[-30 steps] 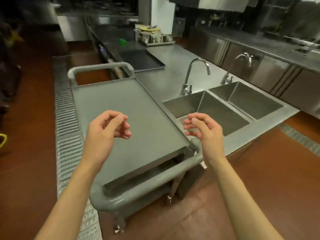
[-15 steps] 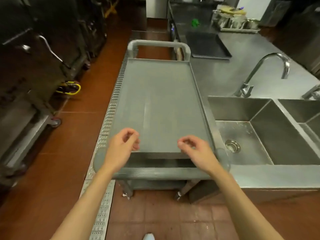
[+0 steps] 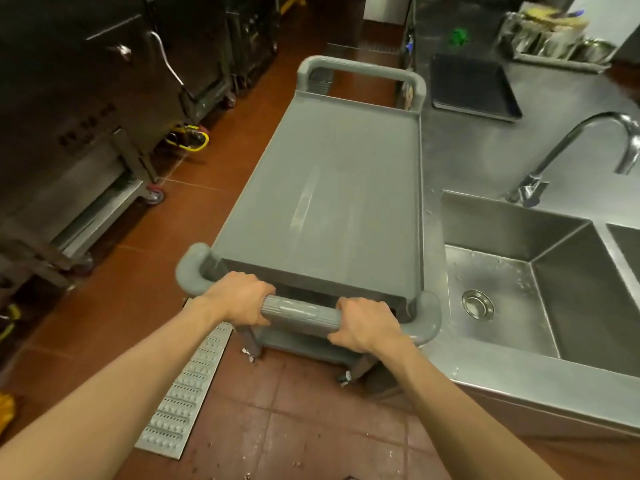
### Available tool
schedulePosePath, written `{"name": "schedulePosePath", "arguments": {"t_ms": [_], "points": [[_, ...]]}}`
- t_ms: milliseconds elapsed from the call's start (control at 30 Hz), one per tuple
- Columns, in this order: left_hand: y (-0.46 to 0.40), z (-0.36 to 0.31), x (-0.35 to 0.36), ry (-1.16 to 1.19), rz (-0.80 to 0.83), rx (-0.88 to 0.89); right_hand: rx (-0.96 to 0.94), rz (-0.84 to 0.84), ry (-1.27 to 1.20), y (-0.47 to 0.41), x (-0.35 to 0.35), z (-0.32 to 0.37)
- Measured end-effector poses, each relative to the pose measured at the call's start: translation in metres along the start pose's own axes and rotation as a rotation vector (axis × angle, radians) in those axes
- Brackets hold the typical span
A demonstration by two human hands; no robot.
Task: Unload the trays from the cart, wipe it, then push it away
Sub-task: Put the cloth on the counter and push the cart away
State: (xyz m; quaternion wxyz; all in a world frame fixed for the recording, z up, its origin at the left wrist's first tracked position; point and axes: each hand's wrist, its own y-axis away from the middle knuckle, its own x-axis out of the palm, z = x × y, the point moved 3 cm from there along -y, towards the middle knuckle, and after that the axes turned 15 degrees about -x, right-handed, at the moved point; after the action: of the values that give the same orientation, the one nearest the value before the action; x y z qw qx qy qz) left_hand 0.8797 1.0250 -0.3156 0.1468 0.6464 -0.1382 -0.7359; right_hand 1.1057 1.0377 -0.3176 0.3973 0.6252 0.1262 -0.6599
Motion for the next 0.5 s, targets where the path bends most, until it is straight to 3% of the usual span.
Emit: {"name": "schedulePosePath", "arguments": {"t_ms": [500], "points": [[0.002, 0.017, 0.014, -0.001, -0.066, -0.024, 0.022, -0.003, 0.089, -0.014, 0.005, 0.015]]}}
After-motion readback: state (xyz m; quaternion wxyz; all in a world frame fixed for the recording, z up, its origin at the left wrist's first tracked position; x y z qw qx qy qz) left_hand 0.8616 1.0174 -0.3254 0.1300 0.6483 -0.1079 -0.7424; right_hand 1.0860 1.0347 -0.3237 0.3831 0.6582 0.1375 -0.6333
